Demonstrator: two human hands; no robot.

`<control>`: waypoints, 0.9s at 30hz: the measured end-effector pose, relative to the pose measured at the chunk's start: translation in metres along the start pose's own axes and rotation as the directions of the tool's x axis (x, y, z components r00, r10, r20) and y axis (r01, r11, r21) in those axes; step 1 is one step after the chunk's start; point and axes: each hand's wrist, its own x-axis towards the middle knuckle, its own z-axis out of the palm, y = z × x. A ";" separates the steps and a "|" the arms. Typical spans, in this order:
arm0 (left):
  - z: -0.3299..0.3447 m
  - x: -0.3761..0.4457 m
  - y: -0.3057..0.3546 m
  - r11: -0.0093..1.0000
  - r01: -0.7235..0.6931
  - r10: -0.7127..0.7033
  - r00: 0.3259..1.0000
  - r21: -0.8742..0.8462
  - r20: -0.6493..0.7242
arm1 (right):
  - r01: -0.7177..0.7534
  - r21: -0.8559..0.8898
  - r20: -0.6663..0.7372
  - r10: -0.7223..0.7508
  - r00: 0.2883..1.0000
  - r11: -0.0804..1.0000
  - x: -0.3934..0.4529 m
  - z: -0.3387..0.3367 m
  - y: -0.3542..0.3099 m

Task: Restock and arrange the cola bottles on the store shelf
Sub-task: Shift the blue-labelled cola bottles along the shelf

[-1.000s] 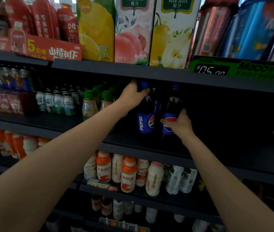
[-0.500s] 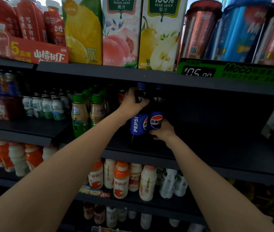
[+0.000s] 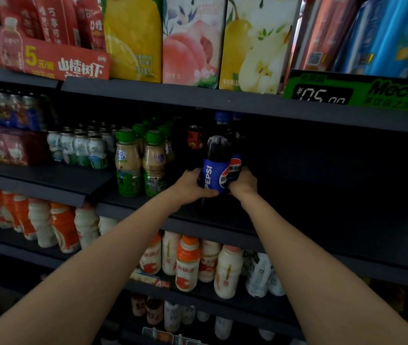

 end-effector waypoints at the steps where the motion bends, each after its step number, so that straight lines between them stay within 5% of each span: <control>1: -0.003 -0.001 -0.001 1.000 -0.009 0.009 1.000 -0.024 0.007 | 0.004 -0.005 -0.001 -0.004 1.000 1.000 0.002 0.002 0.000; 6: -0.006 0.002 -0.007 0.995 -0.010 0.007 1.000 -0.100 -0.030 | 0.019 0.017 0.024 -0.019 1.000 1.000 0.005 0.004 -0.003; 12: 0.008 0.006 -0.019 0.996 -0.030 0.038 0.995 0.084 -0.091 | 0.061 0.109 -0.034 -0.057 0.998 0.992 -0.029 -0.006 0.008; 17: 0.014 0.008 -0.017 0.995 -0.096 0.095 0.992 -0.006 -0.088 | -0.003 0.271 0.209 -0.056 0.976 0.963 -0.061 -0.006 0.012; 27: 0.018 0.009 -0.018 0.995 -0.096 0.097 0.994 0.008 -0.054 | 0.012 0.215 0.083 -0.030 0.996 0.977 -0.054 -0.004 0.010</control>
